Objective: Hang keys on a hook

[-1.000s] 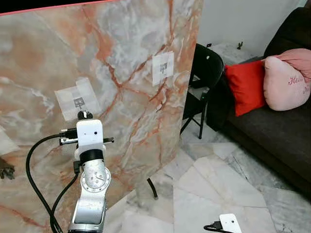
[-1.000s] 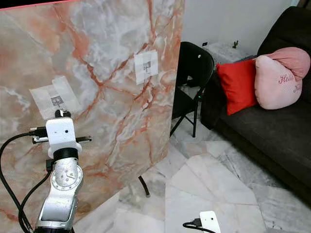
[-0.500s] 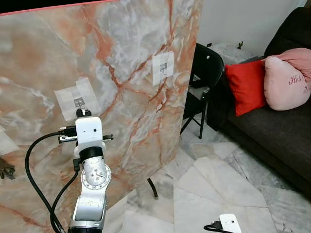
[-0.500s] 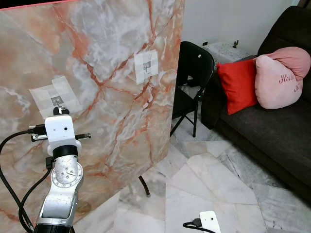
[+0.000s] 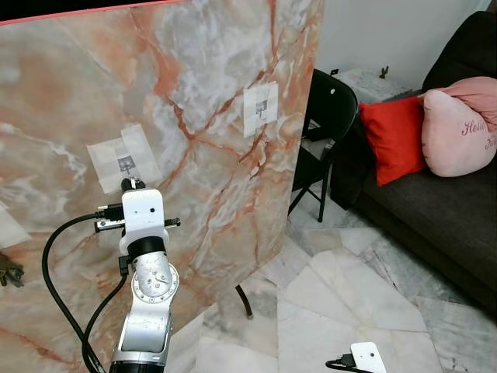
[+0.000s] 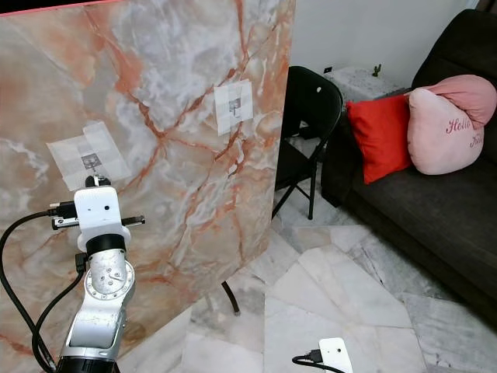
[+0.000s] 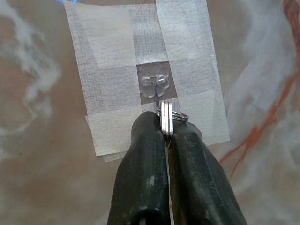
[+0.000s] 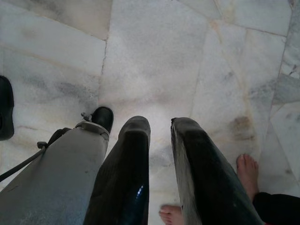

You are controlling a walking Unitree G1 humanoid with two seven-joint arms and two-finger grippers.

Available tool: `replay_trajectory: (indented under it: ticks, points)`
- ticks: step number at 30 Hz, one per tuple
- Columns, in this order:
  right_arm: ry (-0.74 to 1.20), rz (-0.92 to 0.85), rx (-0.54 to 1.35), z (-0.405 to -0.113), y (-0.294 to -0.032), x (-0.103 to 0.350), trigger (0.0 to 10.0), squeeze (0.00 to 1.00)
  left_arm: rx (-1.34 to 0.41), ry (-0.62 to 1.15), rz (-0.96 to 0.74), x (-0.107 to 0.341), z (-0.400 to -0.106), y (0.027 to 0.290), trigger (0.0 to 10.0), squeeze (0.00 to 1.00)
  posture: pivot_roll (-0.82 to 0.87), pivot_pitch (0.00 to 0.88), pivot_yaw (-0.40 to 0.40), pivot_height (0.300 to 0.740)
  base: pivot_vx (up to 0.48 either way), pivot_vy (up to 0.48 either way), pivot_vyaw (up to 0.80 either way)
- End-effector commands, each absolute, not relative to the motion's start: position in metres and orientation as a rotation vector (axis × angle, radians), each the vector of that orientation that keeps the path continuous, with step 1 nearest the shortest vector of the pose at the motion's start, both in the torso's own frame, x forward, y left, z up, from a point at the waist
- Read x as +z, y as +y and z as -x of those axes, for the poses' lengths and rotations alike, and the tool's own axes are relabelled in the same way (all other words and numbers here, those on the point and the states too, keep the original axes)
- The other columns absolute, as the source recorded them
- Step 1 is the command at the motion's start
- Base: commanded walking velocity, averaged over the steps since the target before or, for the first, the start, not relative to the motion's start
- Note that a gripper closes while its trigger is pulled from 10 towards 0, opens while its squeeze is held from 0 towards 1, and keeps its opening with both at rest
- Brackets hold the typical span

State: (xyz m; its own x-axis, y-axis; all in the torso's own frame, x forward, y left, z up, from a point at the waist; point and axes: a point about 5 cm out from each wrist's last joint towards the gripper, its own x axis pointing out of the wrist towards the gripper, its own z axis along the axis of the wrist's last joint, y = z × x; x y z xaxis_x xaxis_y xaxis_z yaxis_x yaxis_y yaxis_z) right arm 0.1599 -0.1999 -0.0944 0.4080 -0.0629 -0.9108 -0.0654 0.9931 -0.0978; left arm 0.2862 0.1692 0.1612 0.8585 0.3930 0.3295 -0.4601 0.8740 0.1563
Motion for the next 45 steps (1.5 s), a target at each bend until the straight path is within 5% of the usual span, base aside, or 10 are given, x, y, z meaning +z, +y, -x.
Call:
replay_trajectory:
  ticks: [1,45]
  points:
    - [1.138,0.116,-0.008,-0.163,-0.200,-0.093,10.0,0.00,0.458,-0.283,-0.239,0.160,-0.290,0.169,10.0,0.00,0.09,0.000,-0.071,0.740,0.000,0.000,0.00]
    - [1.138,0.115,-0.009,-0.162,-0.201,-0.093,10.0,0.00,0.456,-0.310,-0.226,0.165,-0.280,0.171,10.0,0.00,0.09,0.000,-0.070,0.740,0.000,0.000,0.00]
